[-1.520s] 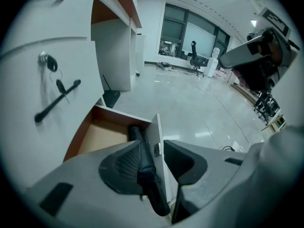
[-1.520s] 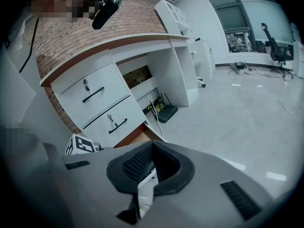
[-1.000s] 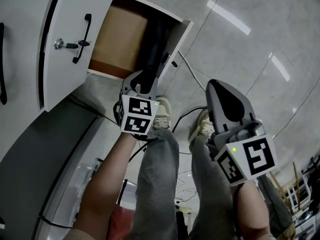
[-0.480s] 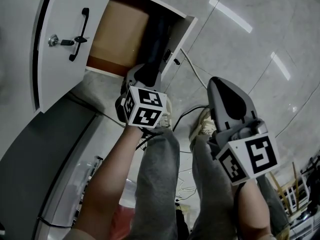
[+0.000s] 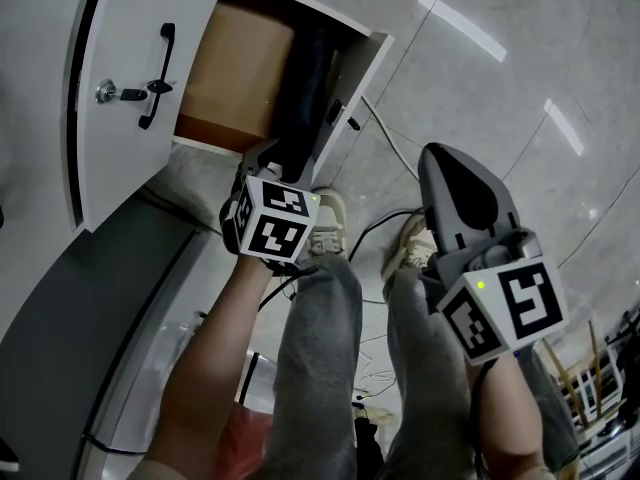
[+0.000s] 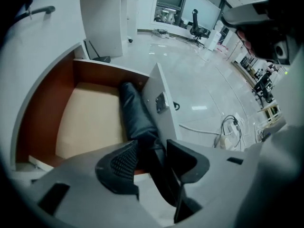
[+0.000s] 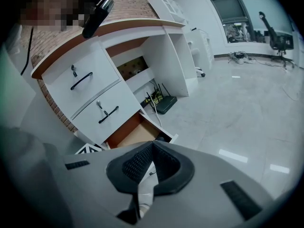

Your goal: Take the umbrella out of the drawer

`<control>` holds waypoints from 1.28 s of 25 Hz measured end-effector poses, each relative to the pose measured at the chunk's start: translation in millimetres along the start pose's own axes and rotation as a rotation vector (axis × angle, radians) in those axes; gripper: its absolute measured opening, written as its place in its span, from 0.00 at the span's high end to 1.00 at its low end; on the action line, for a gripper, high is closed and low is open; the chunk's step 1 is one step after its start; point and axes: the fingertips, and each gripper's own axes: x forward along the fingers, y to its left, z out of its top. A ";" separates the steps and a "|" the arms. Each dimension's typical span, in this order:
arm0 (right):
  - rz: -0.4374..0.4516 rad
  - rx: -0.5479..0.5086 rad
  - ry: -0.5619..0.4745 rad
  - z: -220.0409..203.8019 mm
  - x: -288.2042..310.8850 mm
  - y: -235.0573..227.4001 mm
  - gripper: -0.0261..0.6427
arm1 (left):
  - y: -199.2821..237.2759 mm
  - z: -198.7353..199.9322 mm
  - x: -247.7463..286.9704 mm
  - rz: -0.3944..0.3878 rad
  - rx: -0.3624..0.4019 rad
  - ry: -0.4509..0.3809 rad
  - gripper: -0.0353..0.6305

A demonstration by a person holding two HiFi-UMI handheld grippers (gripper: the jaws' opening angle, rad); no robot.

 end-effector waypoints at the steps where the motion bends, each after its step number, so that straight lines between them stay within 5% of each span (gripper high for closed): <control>1: -0.001 0.005 0.000 -0.1 0.4 -0.1 0.95 | -5.4 -6.0 -0.4 -0.005 0.010 0.007 0.69; 8: -0.002 0.007 0.010 -2.0 1.7 -1.8 0.95 | 0.8 -27.4 8.8 0.035 -0.045 0.021 0.69; 14: -0.006 0.017 0.027 -12.7 3.9 -4.4 0.95 | 7.0 -22.7 22.6 0.080 -0.009 0.003 0.69; 19: -0.001 0.019 0.031 -17.3 6.4 -3.4 0.95 | 8.9 -20.6 24.6 0.037 -0.128 -0.025 0.73; 28: -0.006 -0.002 0.021 -9.2 -1.3 -3.3 0.95 | 19.5 -11.6 0.9 0.062 -0.228 -0.113 0.78; 32: -0.009 -0.009 0.015 -2.5 -8.9 0.5 0.95 | 22.5 1.6 -19.9 0.047 -0.283 -0.167 0.87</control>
